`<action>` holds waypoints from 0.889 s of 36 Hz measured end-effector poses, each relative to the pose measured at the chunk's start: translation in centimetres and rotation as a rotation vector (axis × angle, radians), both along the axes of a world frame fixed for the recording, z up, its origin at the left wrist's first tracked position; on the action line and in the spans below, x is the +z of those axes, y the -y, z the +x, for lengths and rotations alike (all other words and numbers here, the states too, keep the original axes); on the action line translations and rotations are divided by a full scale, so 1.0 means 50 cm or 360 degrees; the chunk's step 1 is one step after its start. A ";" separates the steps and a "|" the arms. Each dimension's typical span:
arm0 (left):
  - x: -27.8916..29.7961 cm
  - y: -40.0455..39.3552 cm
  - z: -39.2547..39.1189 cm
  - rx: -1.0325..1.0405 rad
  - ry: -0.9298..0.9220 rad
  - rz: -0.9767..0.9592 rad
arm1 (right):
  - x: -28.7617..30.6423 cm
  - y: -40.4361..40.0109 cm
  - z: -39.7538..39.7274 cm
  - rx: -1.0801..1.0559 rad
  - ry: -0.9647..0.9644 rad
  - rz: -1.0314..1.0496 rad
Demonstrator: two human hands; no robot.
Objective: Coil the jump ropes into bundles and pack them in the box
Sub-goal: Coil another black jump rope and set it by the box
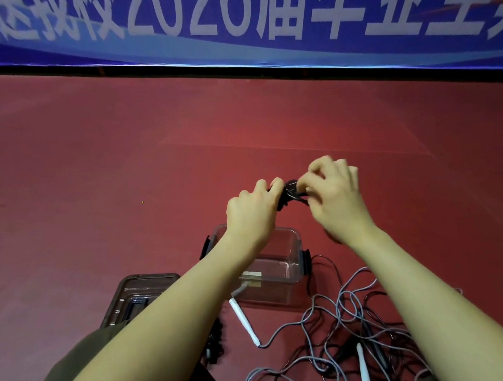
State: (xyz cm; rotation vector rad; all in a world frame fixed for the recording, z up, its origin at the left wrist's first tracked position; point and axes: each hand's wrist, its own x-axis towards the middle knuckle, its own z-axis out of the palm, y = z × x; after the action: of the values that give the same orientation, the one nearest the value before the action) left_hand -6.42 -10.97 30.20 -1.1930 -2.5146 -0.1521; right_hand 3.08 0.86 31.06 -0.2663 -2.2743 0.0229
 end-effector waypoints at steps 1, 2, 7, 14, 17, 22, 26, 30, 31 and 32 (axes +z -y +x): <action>0.001 0.000 -0.002 0.0012 0.0002 0.0001 | -0.002 0.002 0.001 0.0037 0.0050 0.0014; 0.002 0.000 -0.003 0.0021 0.0006 0.0003 | -0.004 0.007 0.002 0.0038 0.0088 -0.0005; -0.001 -0.004 -0.004 0.0006 0.0031 0.0015 | -0.006 0.013 0.001 -0.0047 0.0185 -0.0054; -0.003 -0.003 -0.003 -0.0008 0.0114 -0.0013 | -0.011 0.010 0.005 -0.0109 0.0012 0.0468; -0.001 -0.004 -0.003 0.0007 0.0178 -0.0028 | -0.012 0.013 0.007 -0.0022 -0.0107 0.0547; 0.000 0.005 -0.032 0.0112 0.0297 -0.0015 | 0.005 0.031 0.001 0.0211 -0.0093 0.0219; -0.001 0.015 -0.050 0.0154 0.0325 0.0016 | 0.031 0.059 0.013 0.0396 0.0080 -0.0523; -0.006 0.019 -0.056 0.0192 0.0325 0.0039 | 0.045 0.068 0.022 0.0589 0.0252 -0.0956; -0.005 0.019 -0.057 0.0201 0.0328 0.0050 | 0.042 0.065 0.021 0.0555 0.0262 -0.0978; -0.003 0.019 -0.058 0.0207 0.0332 0.0061 | 0.037 0.062 0.020 0.0491 0.0267 -0.0985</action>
State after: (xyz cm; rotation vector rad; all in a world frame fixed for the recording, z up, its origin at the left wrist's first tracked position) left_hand -9.32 -11.92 30.06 -1.0431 -2.7463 -0.3042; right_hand 4.10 -2.26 32.90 -0.2378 -2.3999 0.9021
